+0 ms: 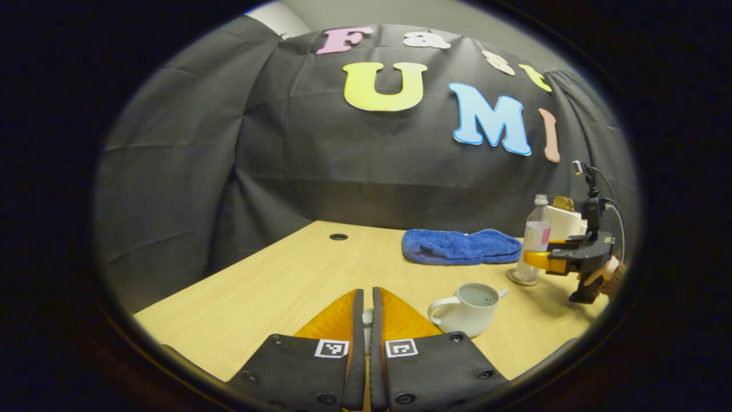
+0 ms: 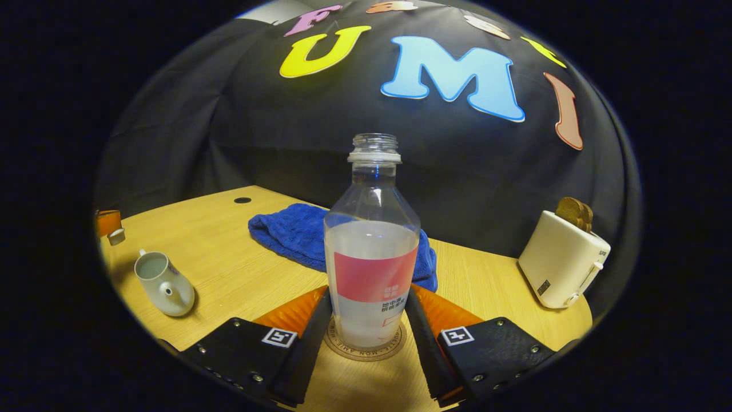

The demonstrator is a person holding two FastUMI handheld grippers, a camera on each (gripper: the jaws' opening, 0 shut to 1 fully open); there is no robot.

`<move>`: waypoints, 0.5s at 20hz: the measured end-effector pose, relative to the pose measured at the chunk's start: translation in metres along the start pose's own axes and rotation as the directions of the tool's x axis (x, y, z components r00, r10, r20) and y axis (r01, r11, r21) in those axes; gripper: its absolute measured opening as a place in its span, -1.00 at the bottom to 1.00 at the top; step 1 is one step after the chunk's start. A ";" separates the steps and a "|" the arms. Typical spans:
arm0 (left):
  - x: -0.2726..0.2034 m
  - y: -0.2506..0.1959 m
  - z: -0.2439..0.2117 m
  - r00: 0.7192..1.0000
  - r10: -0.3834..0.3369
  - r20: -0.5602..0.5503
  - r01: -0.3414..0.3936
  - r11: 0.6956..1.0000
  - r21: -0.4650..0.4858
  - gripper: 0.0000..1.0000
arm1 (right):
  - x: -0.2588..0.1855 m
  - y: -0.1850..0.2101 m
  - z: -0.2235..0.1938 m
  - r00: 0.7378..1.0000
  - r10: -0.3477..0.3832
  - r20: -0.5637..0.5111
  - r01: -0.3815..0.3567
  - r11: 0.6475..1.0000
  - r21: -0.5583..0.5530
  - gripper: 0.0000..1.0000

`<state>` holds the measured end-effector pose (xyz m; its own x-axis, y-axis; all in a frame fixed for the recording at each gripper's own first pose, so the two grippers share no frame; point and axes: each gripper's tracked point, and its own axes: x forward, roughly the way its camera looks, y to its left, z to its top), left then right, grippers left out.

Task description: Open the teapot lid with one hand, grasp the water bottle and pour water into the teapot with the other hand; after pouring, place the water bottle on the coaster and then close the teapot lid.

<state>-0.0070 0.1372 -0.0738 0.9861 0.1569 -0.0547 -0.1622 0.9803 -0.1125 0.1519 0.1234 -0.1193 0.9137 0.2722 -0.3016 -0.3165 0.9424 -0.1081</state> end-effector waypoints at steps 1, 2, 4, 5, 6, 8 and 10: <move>0.000 -0.001 0.000 1.000 0.000 -0.001 0.000 1.000 0.003 -0.80 | 0.000 -0.001 0.001 1.000 0.000 0.000 0.000 1.000 0.002 0.53; 0.001 -0.002 0.000 1.000 -0.002 -0.002 0.002 1.000 0.006 -0.80 | 0.000 -0.002 -0.004 1.000 -0.005 -0.009 0.005 1.000 -0.004 0.53; 0.002 -0.005 0.001 1.000 -0.007 0.000 0.007 1.000 0.003 -0.80 | -0.002 -0.003 -0.007 1.000 -0.010 -0.013 0.010 1.000 -0.009 0.58; 0.002 -0.008 0.002 1.000 -0.011 0.001 0.011 1.000 0.002 -0.80 | -0.002 -0.002 -0.007 1.000 -0.012 -0.011 0.012 1.000 -0.002 0.78; 0.003 -0.009 0.003 1.000 -0.012 0.003 0.012 1.000 0.003 -0.80 | -0.003 -0.003 -0.008 1.000 -0.011 -0.007 0.011 1.000 0.011 0.92; 0.003 -0.012 0.007 1.000 -0.016 0.008 0.016 1.000 0.007 -0.80 | -0.004 -0.002 -0.009 1.000 -0.003 -0.008 0.003 0.999 0.043 0.94; 0.004 -0.017 0.015 0.999 -0.024 0.021 0.024 1.000 0.008 -0.80 | -0.008 -0.004 -0.009 1.000 -0.004 -0.006 0.004 0.998 0.063 0.94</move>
<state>0.0001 0.1228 -0.0574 0.9902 0.1360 -0.0308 -0.1385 0.9847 -0.1060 0.1435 0.1157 -0.1245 0.9135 0.2675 -0.3065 -0.2959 0.9540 -0.0491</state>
